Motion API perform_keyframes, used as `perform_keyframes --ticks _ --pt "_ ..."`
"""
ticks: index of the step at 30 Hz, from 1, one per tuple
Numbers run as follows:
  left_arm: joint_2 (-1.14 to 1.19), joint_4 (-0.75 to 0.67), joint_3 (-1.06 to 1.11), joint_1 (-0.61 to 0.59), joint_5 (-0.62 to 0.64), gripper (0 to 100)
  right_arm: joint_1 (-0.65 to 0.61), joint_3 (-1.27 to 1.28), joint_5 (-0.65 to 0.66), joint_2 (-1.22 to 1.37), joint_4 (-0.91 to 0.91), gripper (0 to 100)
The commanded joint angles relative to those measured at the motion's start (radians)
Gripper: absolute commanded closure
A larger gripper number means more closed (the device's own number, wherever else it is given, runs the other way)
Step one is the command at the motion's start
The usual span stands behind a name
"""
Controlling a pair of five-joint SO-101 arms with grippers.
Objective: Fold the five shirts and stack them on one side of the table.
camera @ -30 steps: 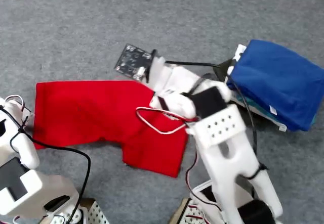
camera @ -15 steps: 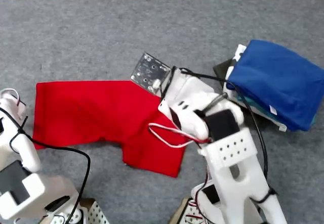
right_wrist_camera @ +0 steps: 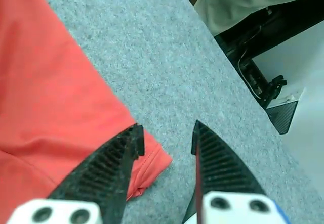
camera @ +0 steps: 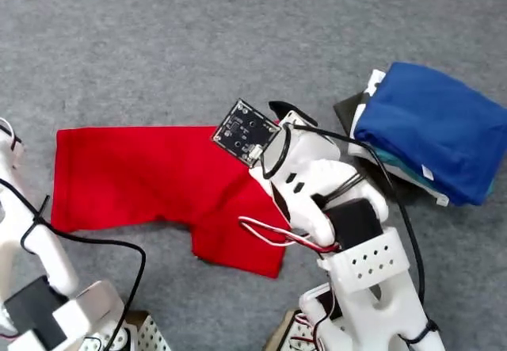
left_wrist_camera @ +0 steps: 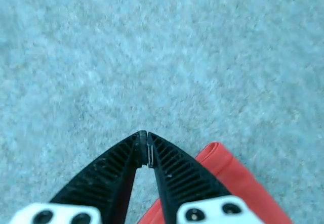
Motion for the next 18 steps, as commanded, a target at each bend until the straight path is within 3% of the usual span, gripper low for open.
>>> perform_keyframes --ticks 1,18 --pt "-0.065 -0.018 -0.044 0.002 0.006 98 0.016 0.002 0.006 -0.022 -0.023 82.8" --pt "-0.081 -0.017 -0.014 -0.052 0.008 98 0.015 -0.002 0.000 -0.016 0.057 82.8"
